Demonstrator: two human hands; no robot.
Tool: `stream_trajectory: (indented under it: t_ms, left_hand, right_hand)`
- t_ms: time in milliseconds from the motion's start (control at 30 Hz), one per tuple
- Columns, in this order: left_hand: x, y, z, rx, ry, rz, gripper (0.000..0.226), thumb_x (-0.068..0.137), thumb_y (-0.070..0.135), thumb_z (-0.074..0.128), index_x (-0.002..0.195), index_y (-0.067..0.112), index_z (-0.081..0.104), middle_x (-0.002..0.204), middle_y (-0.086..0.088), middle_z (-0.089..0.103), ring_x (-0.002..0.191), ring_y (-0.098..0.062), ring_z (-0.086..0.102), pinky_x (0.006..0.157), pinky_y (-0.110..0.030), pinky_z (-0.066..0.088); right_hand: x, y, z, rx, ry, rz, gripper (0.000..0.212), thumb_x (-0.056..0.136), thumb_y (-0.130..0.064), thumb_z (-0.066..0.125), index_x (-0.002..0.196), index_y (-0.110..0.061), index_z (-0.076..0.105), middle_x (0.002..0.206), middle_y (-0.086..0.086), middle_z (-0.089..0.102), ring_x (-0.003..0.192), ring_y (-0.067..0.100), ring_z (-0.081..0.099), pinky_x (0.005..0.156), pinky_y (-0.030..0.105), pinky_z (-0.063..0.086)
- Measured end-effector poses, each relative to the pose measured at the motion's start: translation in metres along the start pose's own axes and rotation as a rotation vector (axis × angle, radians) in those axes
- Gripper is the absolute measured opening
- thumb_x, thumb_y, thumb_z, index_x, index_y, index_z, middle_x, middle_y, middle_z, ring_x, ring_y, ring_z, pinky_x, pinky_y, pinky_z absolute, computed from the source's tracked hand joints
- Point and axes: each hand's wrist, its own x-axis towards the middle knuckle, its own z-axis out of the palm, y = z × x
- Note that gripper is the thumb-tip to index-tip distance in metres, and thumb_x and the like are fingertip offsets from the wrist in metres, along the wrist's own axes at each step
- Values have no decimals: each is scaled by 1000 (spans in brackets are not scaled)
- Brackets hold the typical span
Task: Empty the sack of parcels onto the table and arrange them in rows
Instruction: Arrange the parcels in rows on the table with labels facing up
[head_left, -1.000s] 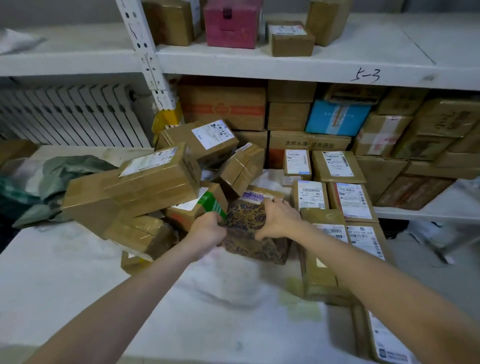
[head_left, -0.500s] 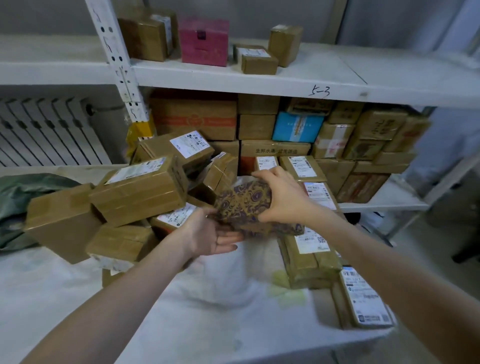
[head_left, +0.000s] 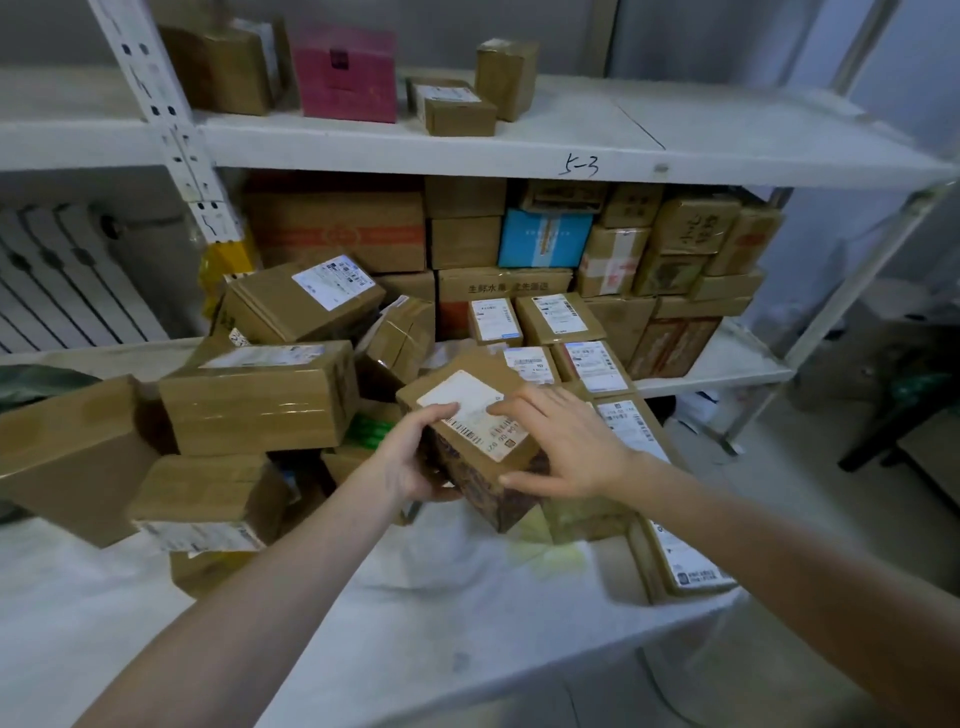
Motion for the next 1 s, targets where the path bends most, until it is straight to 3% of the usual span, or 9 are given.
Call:
stream_trajectory:
  t_ms: [167,267,367,467,533,633,733,900,1000]
  left_hand:
    - [-4,-7,-6,135,39,41,28,78,15,69,104,7,60,103,-13,66,96,-30,60,80,-44,48]
    - [-9,-6,-9,213,11,98,15,80,9,66,95,7,64,88,-11,72,89,-28,65,84,-40,50]
    - [-13,5,-10,384,-29,166,31,74,2,69,105,6,65,92,-11,74,91,-27,68,82,-37,53]
    - [-16,18,-7,634,-116,168,71,56,-2,81,120,20,59,104,-10,73,99,-27,69,84,-40,55]
    - [-18,26,-2,740,-170,203,85,54,-5,79,125,35,55,117,-7,67,106,-26,66,83,-40,55]
    - [-25,37,4,803,-165,313,97,62,-11,78,140,36,43,132,0,52,108,-16,60,82,-33,54]
    - [-31,47,10,897,-73,438,90,71,0,80,144,30,37,136,2,49,106,-8,56,80,-22,47]
    - [-26,72,8,883,636,844,100,66,29,87,147,16,30,148,-11,32,136,-29,34,110,-42,35]
    - [-21,84,7,608,549,716,107,65,40,86,149,17,22,152,-7,25,138,-28,31,111,-45,31]
  right_hand:
    - [-1,17,1,575,117,715,62,89,-41,63,140,-16,40,138,3,42,126,18,45,103,38,41]
    - [1,30,2,1019,-26,951,77,83,-32,73,146,-17,31,146,6,39,132,23,41,106,39,37]
    - [4,38,2,1211,-138,939,90,70,-39,81,145,-30,32,140,2,44,128,23,45,110,47,34]
    - [16,42,-8,1249,-258,853,88,61,-39,82,138,-38,39,130,0,54,123,23,50,109,49,36]
    - [24,43,-17,1222,-423,758,83,66,-32,77,139,-37,37,135,-1,52,123,22,50,105,44,41]
    - [35,40,-26,1110,-621,589,86,75,-21,77,146,-28,28,136,-6,46,125,15,47,93,28,46]
    - [45,39,-25,1052,-465,620,79,76,-16,79,142,-18,35,135,1,50,120,17,52,98,31,45]
    - [56,59,-23,1357,37,986,64,79,-26,74,133,-15,42,119,6,60,109,25,59,87,48,53]
    - [67,54,-21,1638,225,1038,47,85,-26,68,127,-18,49,117,7,62,112,26,58,82,50,53]
